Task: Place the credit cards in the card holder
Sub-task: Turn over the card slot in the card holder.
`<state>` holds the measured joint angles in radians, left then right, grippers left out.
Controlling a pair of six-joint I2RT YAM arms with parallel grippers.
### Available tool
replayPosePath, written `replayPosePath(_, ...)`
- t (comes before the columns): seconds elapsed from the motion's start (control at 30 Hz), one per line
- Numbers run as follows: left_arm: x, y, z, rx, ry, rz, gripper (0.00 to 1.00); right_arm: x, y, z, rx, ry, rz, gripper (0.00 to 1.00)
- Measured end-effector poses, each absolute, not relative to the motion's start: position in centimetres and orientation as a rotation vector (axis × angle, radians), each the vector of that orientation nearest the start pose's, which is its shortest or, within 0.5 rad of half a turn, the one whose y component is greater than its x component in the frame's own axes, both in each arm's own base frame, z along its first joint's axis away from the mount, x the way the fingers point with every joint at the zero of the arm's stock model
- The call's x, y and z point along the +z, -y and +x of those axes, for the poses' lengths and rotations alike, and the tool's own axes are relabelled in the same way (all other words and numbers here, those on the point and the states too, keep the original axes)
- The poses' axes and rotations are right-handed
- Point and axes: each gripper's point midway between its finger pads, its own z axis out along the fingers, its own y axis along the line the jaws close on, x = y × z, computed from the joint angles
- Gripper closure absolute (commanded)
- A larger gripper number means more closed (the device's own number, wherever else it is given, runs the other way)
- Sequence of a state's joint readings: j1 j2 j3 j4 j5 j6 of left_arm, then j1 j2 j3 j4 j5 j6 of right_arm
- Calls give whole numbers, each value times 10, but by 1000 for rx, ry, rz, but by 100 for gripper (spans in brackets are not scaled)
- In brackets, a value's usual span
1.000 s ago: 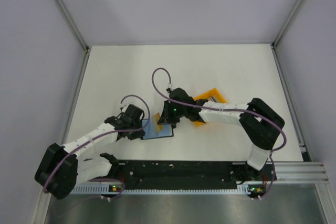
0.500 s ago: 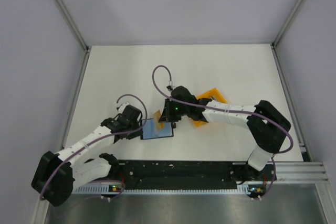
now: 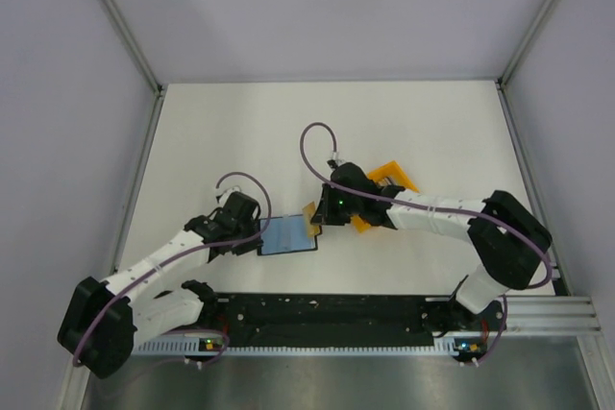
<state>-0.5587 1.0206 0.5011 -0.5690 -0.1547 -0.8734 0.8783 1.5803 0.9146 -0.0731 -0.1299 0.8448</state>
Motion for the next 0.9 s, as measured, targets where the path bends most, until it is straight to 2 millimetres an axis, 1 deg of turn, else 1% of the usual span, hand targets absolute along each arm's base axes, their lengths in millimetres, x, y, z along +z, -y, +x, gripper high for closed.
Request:
replayPosePath(0.13, 39, 132, 183, -362, -2628, -415, 65, 72, -349, 218, 931, -2578, -98, 100)
replayPosePath(0.2, 45, 139, 185, -412, -2622, -393, 62, 69, -350, 217, 935, -2587, -99, 100)
replayPosePath(0.33, 51, 153, 187, -511, -2621, -347, 63, 67, -353, 215, 953, -2595, -102, 100)
replayPosePath(0.4, 45, 158, 186, -528, -2654, -332, 64, 64, -354, 215, 961, -2600, -105, 100)
replayPosePath(0.53, 30, 159, 180, -499, -2728, -334, 64, 60, -355, 212, 964, -2615, -111, 100)
replayPosePath(0.6, 26, 161, 179, -503, -2749, -333, 63, 60, -356, 212, 967, -2615, -113, 100)
replayPosePath(0.77, 36, 176, 188, -582, -2718, -304, 61, 61, -356, 212, 969, -2616, -115, 100)
replayPosePath(0.9, 50, 192, 198, -680, -2670, -270, 60, 61, -356, 212, 969, -2616, -115, 100)
